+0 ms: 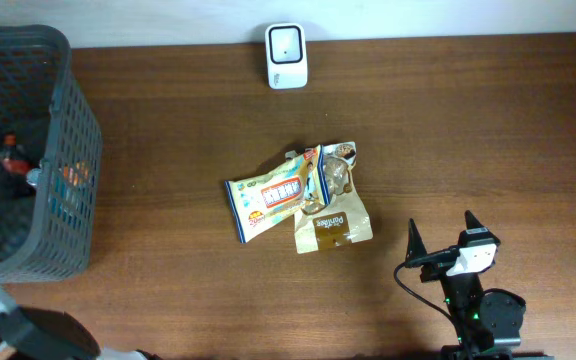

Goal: Scan the item barcode

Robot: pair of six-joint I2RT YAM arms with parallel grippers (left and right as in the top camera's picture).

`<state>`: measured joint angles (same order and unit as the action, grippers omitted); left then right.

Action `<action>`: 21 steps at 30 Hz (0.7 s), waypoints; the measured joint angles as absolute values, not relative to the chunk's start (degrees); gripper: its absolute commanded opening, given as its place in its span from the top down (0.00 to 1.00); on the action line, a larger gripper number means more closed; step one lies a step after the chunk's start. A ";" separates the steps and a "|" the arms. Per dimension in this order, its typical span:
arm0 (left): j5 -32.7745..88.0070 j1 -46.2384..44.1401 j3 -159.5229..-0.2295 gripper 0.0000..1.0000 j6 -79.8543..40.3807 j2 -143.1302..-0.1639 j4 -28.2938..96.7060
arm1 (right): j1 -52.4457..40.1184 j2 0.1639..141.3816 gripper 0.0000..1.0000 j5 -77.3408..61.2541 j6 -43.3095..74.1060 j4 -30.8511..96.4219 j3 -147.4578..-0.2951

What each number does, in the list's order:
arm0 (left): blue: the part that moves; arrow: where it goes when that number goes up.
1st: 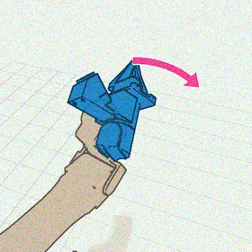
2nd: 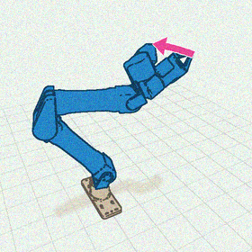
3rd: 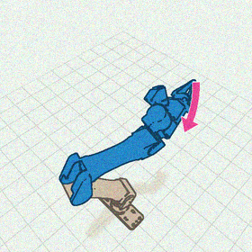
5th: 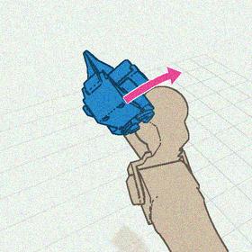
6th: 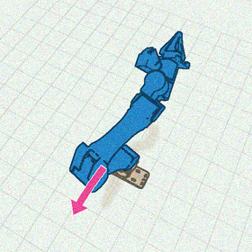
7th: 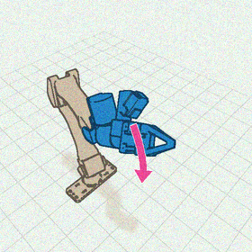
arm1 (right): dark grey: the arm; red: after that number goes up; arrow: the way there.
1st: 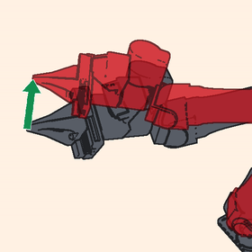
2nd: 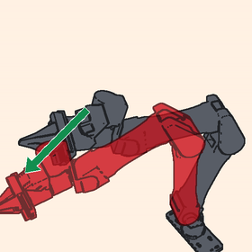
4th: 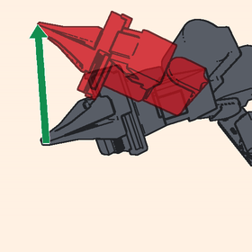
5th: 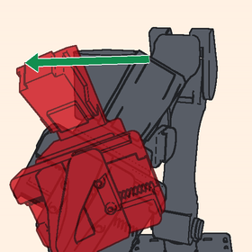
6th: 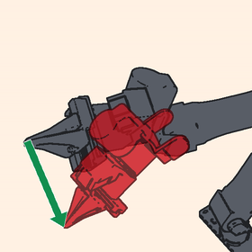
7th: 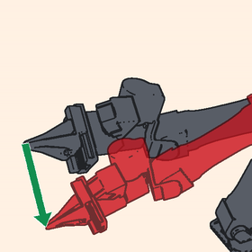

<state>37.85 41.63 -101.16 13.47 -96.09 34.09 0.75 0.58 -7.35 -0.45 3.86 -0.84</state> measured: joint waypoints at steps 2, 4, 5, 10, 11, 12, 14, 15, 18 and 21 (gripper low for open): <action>45.58 41.54 -101.27 0.83 8.56 -93.60 29.41 | 0.75 0.58 0.02 -7.35 -0.43 3.86 -0.84; 50.00 40.95 -101.41 0.81 4.36 -91.94 26.68 | 0.75 0.58 0.02 -7.35 -0.45 3.86 -0.84; 51.40 40.40 -101.43 0.79 2.85 -91.20 26.41 | 0.75 0.58 0.02 -7.35 -0.45 3.86 -0.84; 47.16 38.11 -101.51 0.69 -1.21 -89.73 30.68 | 0.75 0.58 0.02 -7.35 -0.45 3.86 -0.84; 45.08 38.11 -101.51 0.68 -1.21 -89.73 32.75 | 0.75 0.58 0.02 -7.35 -0.43 3.86 -0.84; 42.74 38.17 -101.49 0.67 -1.04 -89.76 34.92 | 0.75 0.58 0.02 -7.35 -0.45 3.86 -0.84; 39.03 38.26 -101.54 0.66 0.34 -89.78 41.10 | 0.75 0.58 0.02 -7.35 -0.43 3.86 -0.84; 37.69 38.26 -101.56 0.64 0.73 -89.84 42.81 | 0.75 0.58 0.02 -7.35 -0.43 3.86 -0.84; 34.30 38.26 -101.58 0.54 2.31 -90.24 50.28 | 0.75 0.58 0.02 -7.35 -0.40 3.86 -0.84; 32.38 37.87 -101.60 0.51 6.68 -91.44 55.86 | 0.75 0.58 0.02 -7.35 -0.43 3.86 -0.84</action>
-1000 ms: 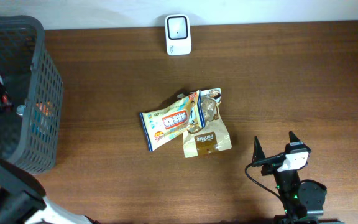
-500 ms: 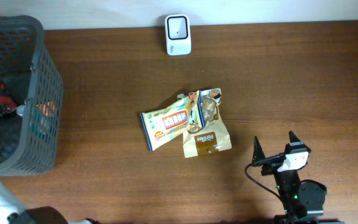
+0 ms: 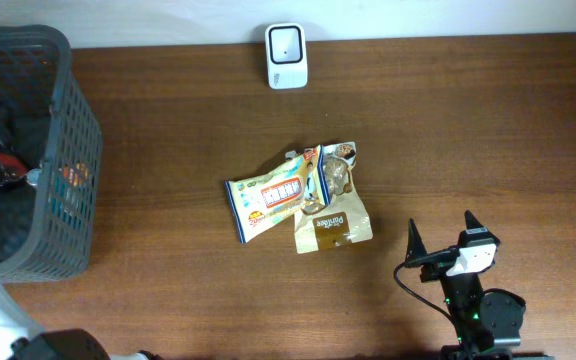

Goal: Scan the item barcode

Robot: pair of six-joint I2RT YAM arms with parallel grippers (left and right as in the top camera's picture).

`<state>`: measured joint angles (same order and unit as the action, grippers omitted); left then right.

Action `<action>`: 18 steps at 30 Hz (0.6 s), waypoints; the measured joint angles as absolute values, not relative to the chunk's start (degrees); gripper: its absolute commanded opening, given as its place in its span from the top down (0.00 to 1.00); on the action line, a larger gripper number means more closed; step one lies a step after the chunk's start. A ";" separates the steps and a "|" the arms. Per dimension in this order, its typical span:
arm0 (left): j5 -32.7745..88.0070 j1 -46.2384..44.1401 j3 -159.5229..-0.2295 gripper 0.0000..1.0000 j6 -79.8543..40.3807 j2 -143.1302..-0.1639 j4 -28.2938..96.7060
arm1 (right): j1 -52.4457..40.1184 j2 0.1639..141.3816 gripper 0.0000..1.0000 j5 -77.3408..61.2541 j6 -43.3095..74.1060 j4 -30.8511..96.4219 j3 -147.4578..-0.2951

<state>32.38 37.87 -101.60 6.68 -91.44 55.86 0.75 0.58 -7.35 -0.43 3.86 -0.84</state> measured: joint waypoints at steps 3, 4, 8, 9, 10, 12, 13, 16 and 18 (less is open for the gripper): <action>30.00 36.14 -101.60 0.52 11.70 -94.21 58.08 | 0.75 0.58 0.02 -7.35 -0.45 3.86 -0.84; 28.84 35.66 -101.58 0.52 12.51 -95.09 58.57 | 0.75 0.58 0.02 -7.35 -0.40 3.86 -0.84; 22.17 34.44 -101.58 0.46 14.39 -98.74 61.56 | 0.75 0.58 0.02 -7.35 -0.49 3.86 -0.84; 20.60 34.39 -101.58 0.46 14.61 -99.63 62.26 | 0.75 0.58 0.02 -7.35 -0.45 3.86 -0.84; 19.38 34.26 -101.60 0.45 14.83 -100.44 62.70 | 0.75 0.58 0.02 -7.35 -0.38 3.86 -0.84; 15.31 34.26 -101.60 0.43 15.25 -102.35 64.86 | 0.75 0.58 0.02 -7.35 -0.45 3.86 -0.84; 14.48 34.24 -101.60 0.43 15.53 -103.00 65.73 | 0.75 0.58 0.02 -7.35 -0.43 3.86 -0.84; 12.84 34.15 -101.60 0.42 17.19 -104.71 67.37 | 0.75 0.58 0.02 -7.35 -0.43 3.86 -0.84; 12.14 34.17 -101.60 0.43 18.46 -105.47 68.36 | 0.75 0.58 0.02 -7.35 -0.45 3.86 -0.84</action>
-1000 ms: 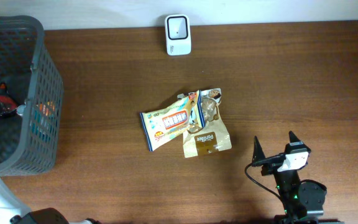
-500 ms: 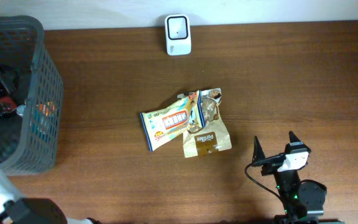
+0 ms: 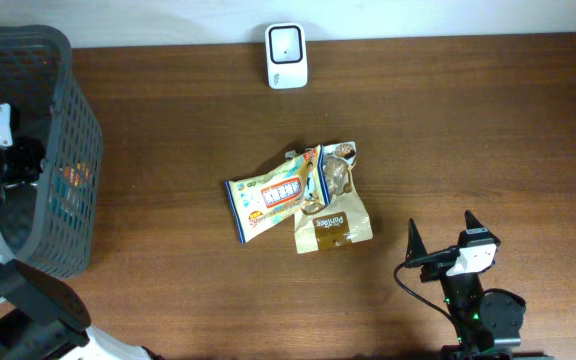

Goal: Scan the item barcode

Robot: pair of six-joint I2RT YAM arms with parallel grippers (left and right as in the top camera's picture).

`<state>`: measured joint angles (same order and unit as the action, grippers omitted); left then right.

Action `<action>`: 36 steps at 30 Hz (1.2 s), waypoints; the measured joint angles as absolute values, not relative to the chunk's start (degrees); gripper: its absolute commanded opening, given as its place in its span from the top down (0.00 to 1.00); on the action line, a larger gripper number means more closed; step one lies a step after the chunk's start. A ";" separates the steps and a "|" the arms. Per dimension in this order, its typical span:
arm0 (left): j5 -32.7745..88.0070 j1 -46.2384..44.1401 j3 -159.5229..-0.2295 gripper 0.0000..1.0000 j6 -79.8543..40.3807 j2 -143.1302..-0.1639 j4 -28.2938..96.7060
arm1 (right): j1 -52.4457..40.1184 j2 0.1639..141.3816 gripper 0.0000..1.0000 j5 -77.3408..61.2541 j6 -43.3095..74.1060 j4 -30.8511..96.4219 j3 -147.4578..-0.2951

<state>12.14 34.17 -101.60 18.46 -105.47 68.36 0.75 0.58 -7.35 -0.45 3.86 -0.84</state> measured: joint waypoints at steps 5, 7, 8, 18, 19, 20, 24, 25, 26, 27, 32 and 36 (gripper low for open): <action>11.38 34.17 -101.60 0.50 21.65 -105.56 71.16 | 0.75 0.58 0.02 -7.35 -0.45 3.86 -0.84; 11.11 34.17 -101.60 0.51 22.52 -105.56 72.07 | 0.75 0.58 0.02 -7.35 -0.40 3.86 -0.84; 10.98 34.17 -101.60 0.51 22.70 -105.56 72.66 | 0.75 0.58 0.02 -7.35 -0.40 3.86 -0.84; 10.11 34.17 -101.58 0.64 23.29 -105.56 73.54 | 0.75 0.58 0.02 -7.35 -0.43 3.86 -0.84; 10.00 34.17 -101.58 0.66 23.38 -105.56 73.56 | 0.75 0.58 0.02 -7.35 -0.43 3.86 -0.84; 9.69 34.17 -101.58 0.67 23.42 -105.56 73.63 | 0.75 0.58 0.01 -7.35 -0.43 3.86 -0.84; 8.93 34.13 -101.58 0.73 23.44 -105.58 73.08 | 0.75 0.58 0.02 -7.35 -0.43 3.86 -0.84; 8.91 34.13 -101.58 0.75 23.44 -105.58 72.77 | 0.75 0.58 0.02 -7.35 -0.43 3.86 -0.84; 8.80 34.13 -101.58 0.77 23.42 -105.58 72.64 | 0.75 0.58 0.02 -7.35 -0.43 3.86 -0.84; 8.75 34.13 -101.58 0.79 23.42 -105.58 72.58 | 0.75 0.58 0.02 -7.35 -0.45 3.86 -0.84; 8.71 34.13 -101.62 0.83 22.90 -105.67 71.68 | 0.75 0.58 0.02 -7.35 -0.43 3.86 -0.84; 8.47 34.13 -105.93 0.87 20.47 -107.42 72.10 | 0.75 0.58 0.02 -7.35 -0.43 3.86 -0.84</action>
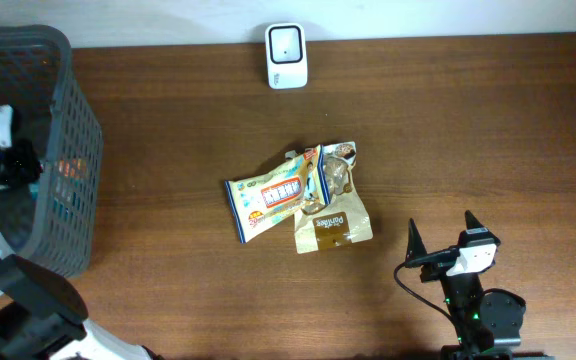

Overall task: Scan the item barcode
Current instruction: 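Lift the Listerine bottle out and set it upright right of the bags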

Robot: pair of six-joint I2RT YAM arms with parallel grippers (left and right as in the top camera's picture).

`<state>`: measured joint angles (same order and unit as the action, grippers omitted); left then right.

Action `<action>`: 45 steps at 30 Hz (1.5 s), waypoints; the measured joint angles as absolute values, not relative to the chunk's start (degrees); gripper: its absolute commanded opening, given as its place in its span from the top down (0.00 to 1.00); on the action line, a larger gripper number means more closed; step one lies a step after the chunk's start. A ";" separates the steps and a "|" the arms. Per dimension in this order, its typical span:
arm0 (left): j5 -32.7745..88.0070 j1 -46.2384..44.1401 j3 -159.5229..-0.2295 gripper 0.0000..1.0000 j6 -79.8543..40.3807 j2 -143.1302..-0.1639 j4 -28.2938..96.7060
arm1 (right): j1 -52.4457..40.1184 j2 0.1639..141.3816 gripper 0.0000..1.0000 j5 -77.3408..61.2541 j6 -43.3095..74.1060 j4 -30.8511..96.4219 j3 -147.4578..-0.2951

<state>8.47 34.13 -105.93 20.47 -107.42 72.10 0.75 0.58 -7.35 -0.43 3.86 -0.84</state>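
Observation:
The white barcode scanner (287,42) stands at the table's far edge. Three snack packets lie piled mid-table: a yellow-and-white one (266,199), a brown one (334,227) and a small clear one (336,163). My left gripper (15,160) reaches down inside the dark mesh basket (84,130) at the left; its fingers are hidden among the basket's contents, so whether it holds anything does not show. My right gripper (441,226) rests open near the front right, nothing between its fingers.
Inside the basket, orange and blue packaging (66,170) shows through the mesh. Bare brown tabletop (168,110) lies between the basket, the scanner and the packet pile. The wall runs along the far edge.
My left gripper has stayed inside the basket, shifted only slightly. The packets, the scanner and the right arm are where they were.
At first my left arm showed only at the front left corner, and a red item lay in the basket. Then the arm was over the basket's left side. After that the gripper was down inside the basket, where it still is.

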 measured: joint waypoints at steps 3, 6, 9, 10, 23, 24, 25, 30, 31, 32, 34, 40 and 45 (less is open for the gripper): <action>8.27 34.13 -114.21 0.87 16.93 -108.33 72.40 | 0.75 0.58 0.02 -7.35 -0.43 3.86 -0.84; 8.86 34.13 -123.13 0.87 14.37 -108.33 72.64 | 0.75 0.58 0.02 -7.35 -0.47 3.86 -0.84; 12.40 34.20 -133.34 0.89 12.45 -108.33 73.23 | 0.75 0.58 0.02 -7.35 -0.43 3.86 -0.84; 14.44 34.17 -136.31 0.89 11.70 -108.33 73.34 | 0.75 0.58 0.02 -7.35 -0.47 3.86 -0.84; 43.57 23.38 -152.53 0.91 6.17 -106.28 75.81 | 0.75 0.58 0.02 -7.35 -0.45 3.86 -0.84; 44.60 21.23 -152.53 0.91 6.13 -106.28 76.51 | 0.75 0.58 0.02 -7.35 -0.43 3.86 -0.84; 45.21 18.41 -152.46 0.92 6.13 -106.28 76.99 | 0.75 0.58 0.02 -7.35 -0.43 3.86 -0.84; 46.59 5.41 -150.80 0.94 6.13 -106.28 77.36 | 0.75 0.58 0.02 -7.35 -0.43 3.86 -0.84; 46.33 2.98 -150.19 0.95 6.13 -106.28 77.38 | 0.75 0.58 0.02 -7.35 -0.43 3.86 -0.84; 45.58 0.89 -149.49 0.95 6.11 -106.28 77.36 | 0.75 0.58 0.02 -7.35 -0.43 3.86 -0.84; 42.11 -4.78 -147.22 0.95 6.13 -106.30 77.30 | 0.75 0.58 0.02 -7.35 -0.43 3.86 -0.84; 31.22 -18.98 -137.58 0.93 6.13 -108.66 72.77 | 0.75 0.58 0.02 -7.35 -0.43 3.86 -0.84; 28.18 -26.28 -131.00 0.92 6.13 -114.02 64.86 | 0.75 0.58 0.02 -7.35 -0.45 3.86 -0.84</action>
